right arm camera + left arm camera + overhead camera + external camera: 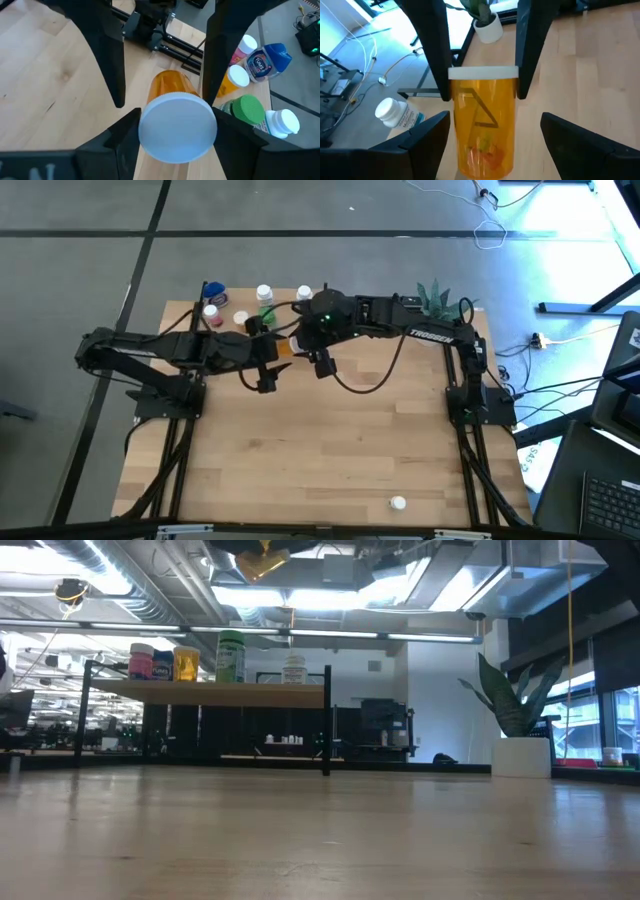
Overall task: Pick and place medicine bottles onto shelf by color
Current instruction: Put the orange pill bottle on the shelf
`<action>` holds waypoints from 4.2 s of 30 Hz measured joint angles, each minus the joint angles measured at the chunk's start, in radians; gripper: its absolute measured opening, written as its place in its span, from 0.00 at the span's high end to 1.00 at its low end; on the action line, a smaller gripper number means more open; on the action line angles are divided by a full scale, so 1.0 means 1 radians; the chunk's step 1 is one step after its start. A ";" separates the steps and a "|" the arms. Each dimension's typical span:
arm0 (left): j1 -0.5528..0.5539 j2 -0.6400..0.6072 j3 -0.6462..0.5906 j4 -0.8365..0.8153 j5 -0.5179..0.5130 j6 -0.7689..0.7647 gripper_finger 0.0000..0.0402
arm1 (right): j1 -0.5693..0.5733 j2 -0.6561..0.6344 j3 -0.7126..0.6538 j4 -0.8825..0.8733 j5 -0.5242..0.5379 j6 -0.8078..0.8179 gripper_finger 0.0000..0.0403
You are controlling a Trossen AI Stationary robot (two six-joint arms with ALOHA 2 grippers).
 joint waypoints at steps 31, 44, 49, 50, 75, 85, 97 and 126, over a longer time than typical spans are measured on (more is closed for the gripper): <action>0.001 0.035 0.001 0.017 -0.020 0.040 0.53 | 0.000 0.000 -0.002 -0.003 0.001 0.008 0.45; 0.000 0.041 0.001 0.018 -0.029 0.040 0.55 | 0.000 0.000 -0.002 0.000 0.000 0.005 0.45; 0.000 0.041 0.001 0.018 -0.029 0.040 0.55 | 0.000 0.000 -0.002 0.002 0.000 0.007 0.45; 0.000 0.041 0.001 0.018 -0.029 0.040 0.55 | 0.000 0.000 -0.002 0.002 0.000 0.007 0.45; 0.000 0.037 -0.002 -0.030 -0.023 0.005 0.55 | -0.003 -0.006 0.170 -0.196 0.016 0.004 0.34; 0.000 0.003 -0.001 -0.019 -0.065 -0.061 0.55 | -0.004 -0.062 0.168 -0.300 0.012 0.041 0.34; -0.085 -0.116 -0.105 -0.025 -0.219 -0.206 0.55 | -0.003 -0.082 0.166 -0.383 0.009 0.089 0.34; -0.035 0.027 -0.730 1.376 -0.303 -0.038 0.55 | -0.003 -0.082 0.166 -0.370 0.010 0.114 0.34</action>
